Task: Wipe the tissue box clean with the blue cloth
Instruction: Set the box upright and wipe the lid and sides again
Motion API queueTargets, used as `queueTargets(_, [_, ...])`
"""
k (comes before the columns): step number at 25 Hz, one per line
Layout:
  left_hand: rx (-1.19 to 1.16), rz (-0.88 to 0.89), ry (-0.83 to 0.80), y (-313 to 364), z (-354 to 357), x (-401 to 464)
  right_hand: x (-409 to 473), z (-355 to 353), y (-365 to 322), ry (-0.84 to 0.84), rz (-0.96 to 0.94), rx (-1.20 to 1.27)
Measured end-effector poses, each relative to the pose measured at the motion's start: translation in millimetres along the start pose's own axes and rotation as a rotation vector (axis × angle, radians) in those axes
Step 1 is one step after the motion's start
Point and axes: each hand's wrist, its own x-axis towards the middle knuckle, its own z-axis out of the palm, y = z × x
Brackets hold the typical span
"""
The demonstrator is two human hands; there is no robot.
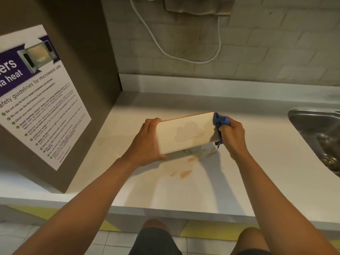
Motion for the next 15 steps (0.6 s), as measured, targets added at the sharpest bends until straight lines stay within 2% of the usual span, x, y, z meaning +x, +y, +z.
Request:
queueTargets(2, [0.005,0.008,-0.006,-1.6,0.2,-1.0,-6.5,3.3,1.2,0.017,-0.019,0.039])
queueTargets(5, [0.018,0.039,-0.013,-2.8,0.5,-5.3,-17.4,1.6,20.7,0.062,0.074,0.103])
queueTargets(7, [0.015,0.043,-0.032,-4.2,-0.9,-5.2,-24.9,-0.2,31.8,0.062,0.073,0.041])
queueTargets(9, [0.010,0.035,-0.042,-4.8,-2.6,-3.0,-33.9,4.6,30.7,0.111,-0.054,0.012])
queueTargets(11, [0.018,0.034,-0.043,-4.6,-3.1,-1.9,-45.8,20.1,19.5,0.167,-0.286,-0.127])
queueTargets(12, [0.018,0.038,-0.041,-4.4,-2.6,-1.9,-52.1,33.4,15.3,0.148,-0.382,-0.208])
queueTargets(15, [-0.003,0.046,-0.027,-5.3,-1.1,-2.2,-71.4,71.7,15.6,-0.053,-0.585,-0.355])
